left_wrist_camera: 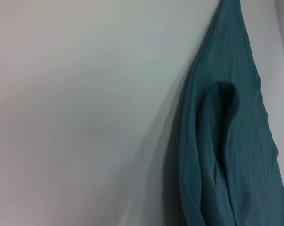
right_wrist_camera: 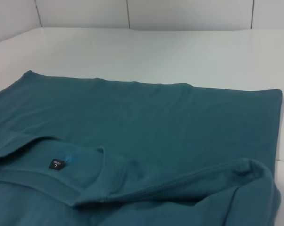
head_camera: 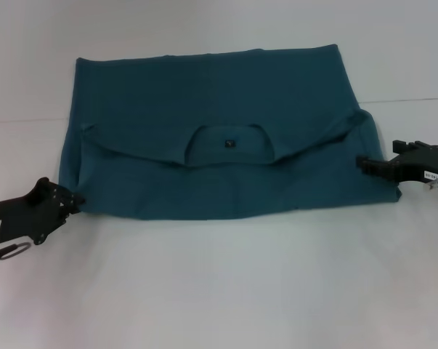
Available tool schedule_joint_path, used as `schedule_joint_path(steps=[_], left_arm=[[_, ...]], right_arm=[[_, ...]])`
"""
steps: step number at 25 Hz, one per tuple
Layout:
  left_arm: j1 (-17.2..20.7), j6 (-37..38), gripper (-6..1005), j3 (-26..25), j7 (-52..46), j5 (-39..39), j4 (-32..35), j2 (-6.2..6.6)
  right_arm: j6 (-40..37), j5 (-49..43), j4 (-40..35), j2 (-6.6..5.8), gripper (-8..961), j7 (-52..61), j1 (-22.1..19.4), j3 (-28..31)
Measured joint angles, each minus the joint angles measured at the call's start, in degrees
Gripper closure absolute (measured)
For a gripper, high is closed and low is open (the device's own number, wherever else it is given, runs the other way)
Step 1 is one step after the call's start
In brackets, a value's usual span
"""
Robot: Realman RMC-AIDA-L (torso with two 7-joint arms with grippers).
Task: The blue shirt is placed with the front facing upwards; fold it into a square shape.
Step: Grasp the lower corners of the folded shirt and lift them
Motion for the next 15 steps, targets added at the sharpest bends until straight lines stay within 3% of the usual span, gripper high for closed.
schedule_joint_path(steps=[15], left_arm=[[1.8, 4.3, 889, 0.0, 4.4, -0.3, -4.0, -0.15]], right_arm=[[-1.3, -0.1, -1.2, -0.06, 59, 2.3, 0.3, -0.1]])
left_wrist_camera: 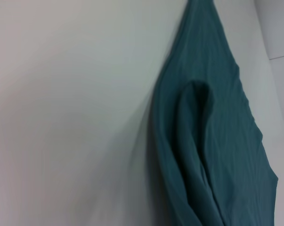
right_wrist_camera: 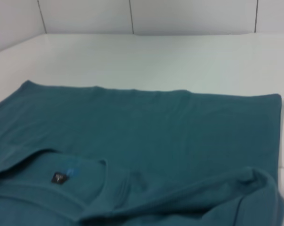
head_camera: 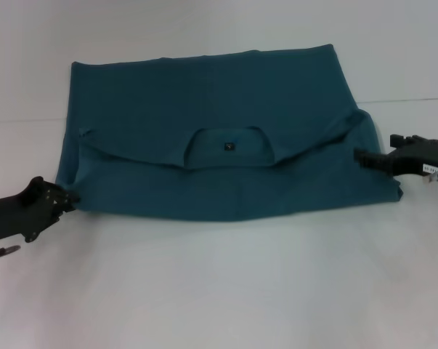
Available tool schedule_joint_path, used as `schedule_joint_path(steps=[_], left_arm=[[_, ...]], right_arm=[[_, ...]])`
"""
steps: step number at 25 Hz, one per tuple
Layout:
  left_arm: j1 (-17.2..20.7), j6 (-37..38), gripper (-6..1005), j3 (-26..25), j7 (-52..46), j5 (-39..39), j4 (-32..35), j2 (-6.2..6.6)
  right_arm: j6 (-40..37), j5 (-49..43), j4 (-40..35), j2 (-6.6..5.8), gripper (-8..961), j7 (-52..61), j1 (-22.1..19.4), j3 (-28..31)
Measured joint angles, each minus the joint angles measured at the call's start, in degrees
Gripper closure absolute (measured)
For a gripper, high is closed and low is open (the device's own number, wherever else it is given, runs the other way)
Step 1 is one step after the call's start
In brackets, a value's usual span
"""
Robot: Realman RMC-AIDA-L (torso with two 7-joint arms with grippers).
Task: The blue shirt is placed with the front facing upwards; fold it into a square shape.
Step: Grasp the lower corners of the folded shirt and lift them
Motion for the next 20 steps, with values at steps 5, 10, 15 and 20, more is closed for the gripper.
schedule_joint_path(steps=[5, 10, 15, 20], left_arm=[[0.0, -0.4, 890, -0.2, 1.7, -0.3, -0.1, 0.22], [0.0, -0.5, 890, -0.2, 3.7, -0.4, -0.4, 0.46], [0.0, -0.3, 890, -0.1, 4.5, -0.4, -0.7, 0.47], [0.0, 0.0, 890, -0.1, 5.2, -0.4, -0.7, 0.55]], right_arm=[[-4.3, -3.2, -5.2, -0.64, 60, 8.4, -0.3, -0.7], [-9.3, -10.6, -10.6, -1.43, 60, 19.9, -0.8, -0.7], [-15.6, -16.9, -14.0, -3.38, 61, 27.8, -1.7, -0.1], [-20.9, -20.7, -15.4, -6.27, 61, 34.4, -1.6, -0.1]])
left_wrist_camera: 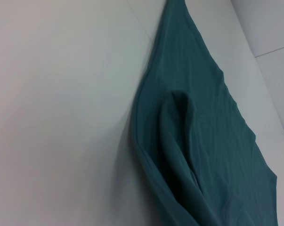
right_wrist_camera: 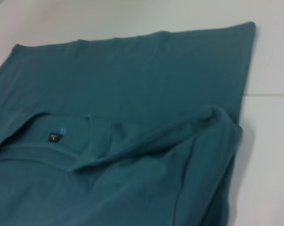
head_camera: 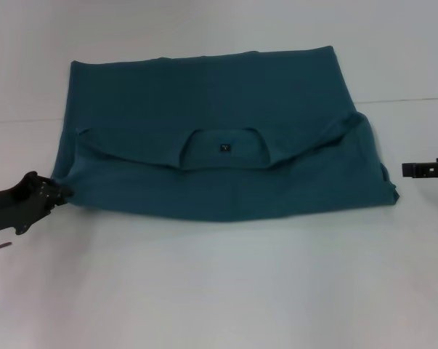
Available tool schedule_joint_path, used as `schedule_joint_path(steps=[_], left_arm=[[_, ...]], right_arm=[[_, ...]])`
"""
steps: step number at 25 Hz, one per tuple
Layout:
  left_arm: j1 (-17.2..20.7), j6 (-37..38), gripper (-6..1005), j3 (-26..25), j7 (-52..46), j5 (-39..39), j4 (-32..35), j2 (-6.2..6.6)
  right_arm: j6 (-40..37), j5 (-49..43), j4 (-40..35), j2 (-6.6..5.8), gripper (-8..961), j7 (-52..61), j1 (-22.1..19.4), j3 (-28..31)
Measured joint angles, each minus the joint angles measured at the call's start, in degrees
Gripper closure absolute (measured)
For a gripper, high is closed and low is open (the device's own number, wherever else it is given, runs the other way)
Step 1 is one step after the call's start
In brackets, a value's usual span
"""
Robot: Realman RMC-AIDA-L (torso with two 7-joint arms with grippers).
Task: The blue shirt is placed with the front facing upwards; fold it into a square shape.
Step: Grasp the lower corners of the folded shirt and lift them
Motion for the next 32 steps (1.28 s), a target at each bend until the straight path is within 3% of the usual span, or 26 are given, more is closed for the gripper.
schedule_joint_path(steps=[5, 21, 32], left_arm=[[-0.1, 0.2, 890, 0.0, 0.2, 0.0, 0.0, 0.08], [-0.4, 0.9, 889, 0.2, 0.3, 0.0, 0.0, 0.87], [-0.6, 1.7, 889, 0.0, 0.3, 0.0, 0.0, 0.88]], right_arm=[[-0.7, -2.9, 0.0, -1.08, 62, 2.5, 1.0, 0.0], [-7.0, -15.4, 3.6, -1.11, 63, 6.4, 10.4, -0.7], [-2.9, -16.4, 6.2, -1.02, 64, 5.8, 10.7, -2.5]])
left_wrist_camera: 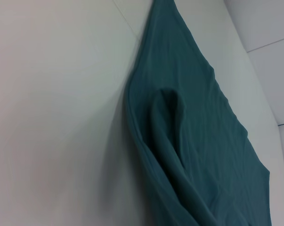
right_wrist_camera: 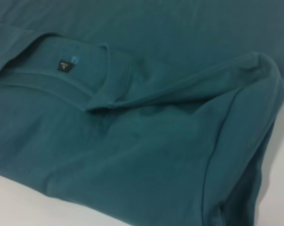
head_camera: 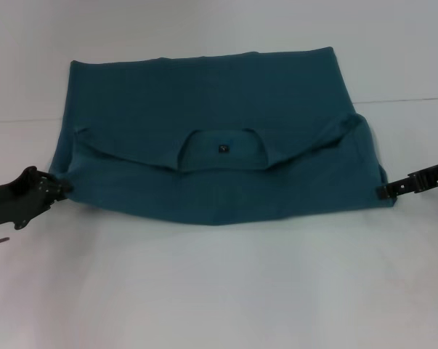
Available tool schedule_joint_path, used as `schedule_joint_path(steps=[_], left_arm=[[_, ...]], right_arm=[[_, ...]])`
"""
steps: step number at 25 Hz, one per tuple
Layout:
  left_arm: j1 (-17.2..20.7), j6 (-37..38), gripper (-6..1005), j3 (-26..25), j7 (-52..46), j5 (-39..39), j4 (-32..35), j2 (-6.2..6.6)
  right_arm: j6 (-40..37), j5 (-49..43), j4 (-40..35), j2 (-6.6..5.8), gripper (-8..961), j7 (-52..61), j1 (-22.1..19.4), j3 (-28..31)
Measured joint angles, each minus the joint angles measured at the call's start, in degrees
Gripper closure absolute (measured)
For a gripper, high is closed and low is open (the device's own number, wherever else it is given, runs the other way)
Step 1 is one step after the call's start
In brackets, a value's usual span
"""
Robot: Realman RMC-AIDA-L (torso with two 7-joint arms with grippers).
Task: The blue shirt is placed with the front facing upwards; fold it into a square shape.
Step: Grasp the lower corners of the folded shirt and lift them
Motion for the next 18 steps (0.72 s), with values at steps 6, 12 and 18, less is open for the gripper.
schedule_joint_path(steps=[6, 12, 18], left_arm=[[-0.1, 0.1, 890, 0.0, 0.0, -0.1, -0.2, 0.00], [-0.1, 0.2, 889, 0.0, 0.0, -0.2, -0.2, 0.00], [-0.1, 0.2, 889, -0.1, 0.0, -0.2, -0.2, -0.01]], right_arm=[[2.2, 0.0, 2.1, 0.01, 65, -0.2, 0.0, -0.1], [4.3, 0.0, 2.7, 0.22, 244, -0.4, 0.0, -0.7], [5.7, 0.0, 4.3, 0.42, 289, -1.0, 0.2, -0.9]])
